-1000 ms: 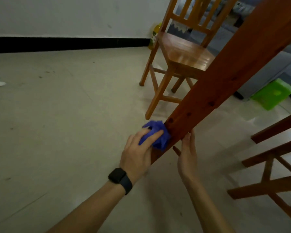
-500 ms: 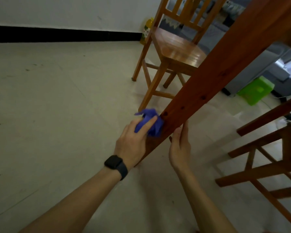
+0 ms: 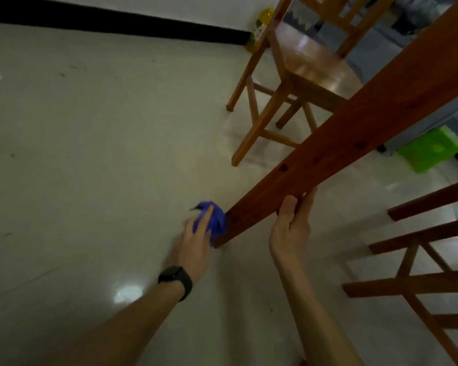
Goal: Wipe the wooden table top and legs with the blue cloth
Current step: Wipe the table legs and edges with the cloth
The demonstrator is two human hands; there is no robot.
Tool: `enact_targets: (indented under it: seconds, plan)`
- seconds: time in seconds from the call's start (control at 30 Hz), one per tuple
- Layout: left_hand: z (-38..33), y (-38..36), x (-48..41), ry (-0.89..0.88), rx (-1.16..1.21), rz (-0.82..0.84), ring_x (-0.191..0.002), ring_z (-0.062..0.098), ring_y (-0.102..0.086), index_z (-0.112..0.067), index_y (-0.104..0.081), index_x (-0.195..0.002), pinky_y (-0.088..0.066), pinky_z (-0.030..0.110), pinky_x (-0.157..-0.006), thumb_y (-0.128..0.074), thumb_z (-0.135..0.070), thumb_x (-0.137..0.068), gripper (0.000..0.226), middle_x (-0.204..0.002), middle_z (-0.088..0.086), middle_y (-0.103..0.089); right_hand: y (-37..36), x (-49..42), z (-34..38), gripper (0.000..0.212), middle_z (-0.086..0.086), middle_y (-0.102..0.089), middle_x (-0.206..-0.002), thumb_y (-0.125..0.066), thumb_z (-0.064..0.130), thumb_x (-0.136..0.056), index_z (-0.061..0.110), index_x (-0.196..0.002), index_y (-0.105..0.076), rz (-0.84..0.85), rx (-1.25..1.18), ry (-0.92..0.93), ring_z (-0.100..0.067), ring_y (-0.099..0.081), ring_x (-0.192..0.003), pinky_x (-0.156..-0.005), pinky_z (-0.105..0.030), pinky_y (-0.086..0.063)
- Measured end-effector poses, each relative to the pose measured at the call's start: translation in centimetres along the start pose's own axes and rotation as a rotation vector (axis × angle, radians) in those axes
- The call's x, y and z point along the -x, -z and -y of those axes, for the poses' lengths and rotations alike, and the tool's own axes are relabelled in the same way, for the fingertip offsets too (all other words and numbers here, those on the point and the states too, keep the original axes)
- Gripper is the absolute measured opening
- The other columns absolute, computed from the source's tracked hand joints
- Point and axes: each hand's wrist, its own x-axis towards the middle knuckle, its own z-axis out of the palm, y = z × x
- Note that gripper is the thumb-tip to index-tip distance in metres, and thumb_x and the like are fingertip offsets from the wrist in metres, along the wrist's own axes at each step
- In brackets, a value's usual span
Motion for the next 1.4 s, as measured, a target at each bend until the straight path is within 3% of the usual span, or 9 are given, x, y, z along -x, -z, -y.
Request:
enact_targets:
  seconds: [0.1, 0.2, 0.37, 0.53, 0.7, 0.83, 1.13, 1.27, 1.4]
  plan:
    - [-4.5, -2.8, -0.9, -0.200, 0.161, -0.204, -0.131, 0.026, -0.039, -0.042, -0.008, -0.153, -0.043, 0.033, -0.100, -0.051, -0.008, -0.098, 0.078, -0.156, 0.004, -0.019, -1.0, -0.2, -0.8, 0.056, 0.054, -0.028, -0.131, -0.028, 0.041, -0.106, 0.040, -0.155, -0.002, -0.043, -0.017, 0.049, 0.020, -0.041, -0.120, -0.103, -0.016, -0.041]
    - [-3.3, -6.8, 0.6, -0.134, 0.048, -0.033, -0.143, 0.030, -0.022, -0.050, 0.013, -0.148, -0.031, 0.043, -0.116, -0.056, 0.005, -0.090, 0.106, -0.161, -0.003, -0.005, -2.0, -0.3, -1.9, 0.056, 0.035, -0.025, -0.149, -0.029, 0.032, -0.107, 0.027, -0.158, -0.005, -0.098, -0.021, 0.071, 0.029, -0.031, -0.121, -0.093, 0.004, -0.029]
    - [4.1, -5.1, 0.1, 0.161, -0.202, 0.438, -0.127, 0.030, -0.047, -0.045, -0.002, -0.152, -0.044, 0.037, -0.100, -0.044, -0.010, -0.098, 0.077, -0.161, 0.001, -0.019, -3.4, 0.7, -3.8, 0.059, 0.021, -0.017, -0.158, -0.032, 0.033, -0.107, 0.032, -0.157, 0.000, -0.080, -0.015, 0.045, 0.017, -0.028, -0.134, -0.105, -0.010, -0.031]
    - [2.4, -4.4, -0.2, 0.055, 0.065, -0.066, -0.137, 0.024, -0.036, -0.039, -0.008, -0.154, -0.042, 0.035, -0.103, -0.051, -0.002, -0.095, 0.082, -0.162, 0.000, -0.015, -4.9, 1.8, -5.1, 0.063, 0.016, -0.018, -0.159, -0.032, 0.044, -0.105, 0.037, -0.155, 0.005, -0.063, 0.027, -0.042, 0.005, -0.030, -0.137, -0.110, -0.021, -0.030]
    - [1.5, -7.5, 0.3, 0.149, -0.094, 0.258, -0.129, 0.030, -0.046, -0.043, 0.018, -0.149, -0.046, 0.041, -0.101, -0.040, -0.015, -0.102, 0.080, -0.159, 0.003, -0.024, -4.7, 1.8, -5.2, 0.063, 0.012, -0.024, -0.157, -0.034, 0.044, -0.105, 0.046, -0.152, 0.008, -0.039, 0.008, -0.032, -0.015, -0.040, -0.139, -0.110, -0.038, -0.041]
    - [3.9, -3.9, 0.7, 0.217, -0.187, 0.742, -0.105, 0.033, -0.061, -0.037, -0.021, -0.153, -0.050, 0.033, -0.084, -0.039, -0.019, -0.101, 0.058, -0.133, 0.015, -0.055, -3.6, 2.0, -4.6, 0.065, 0.013, -0.025, -0.158, -0.034, 0.046, -0.105, 0.043, -0.153, 0.009, 0.039, 0.046, -0.029, -0.010, -0.041, -0.138, -0.112, -0.034, -0.041]
    - [0.1, 2.8, 1.4, 0.365, 0.516, 0.575, -0.092, 0.018, -0.068, -0.026, -0.057, -0.118, -0.056, 0.024, -0.074, -0.052, 0.009, -0.093, 0.044, -0.110, 0.004, -0.067, -0.8, 8.7, -5.4, 0.048, 0.020, -0.055, -0.132, -0.044, 0.049, -0.100, 0.033, -0.145, -0.037, 0.620, -0.232, -0.696, -0.002, -0.063, -0.107, -0.087, -0.021, -0.053]
    - [-3.2, 3.8, 1.8, 0.218, 0.390, 0.665, -0.106, 0.018, -0.067, -0.034, -0.056, -0.119, -0.055, 0.031, -0.089, -0.053, 0.006, -0.093, 0.048, -0.119, 0.004, -0.067, -3.0, 11.2, -5.5, 0.032, -0.009, -0.070, -0.118, -0.049, 0.037, -0.102, 0.024, -0.130, -0.055, 0.415, -0.684, -0.790, -0.031, -0.069, -0.104, -0.087, -0.055, -0.056]
    - [-7.2, 6.0, 0.0, 0.090, 0.157, 0.819, -0.113, 0.007, -0.056, -0.030, -0.060, -0.120, -0.044, 0.011, -0.094, -0.055, 0.008, -0.090, 0.049, -0.131, -0.001, -0.060, -2.4, 10.7, -6.0, 0.033, -0.007, -0.071, -0.113, -0.051, 0.019, -0.102, 0.012, -0.134, -0.051, 0.145, -0.695, -0.701, -0.024, -0.071, -0.100, -0.083, -0.041, -0.059]
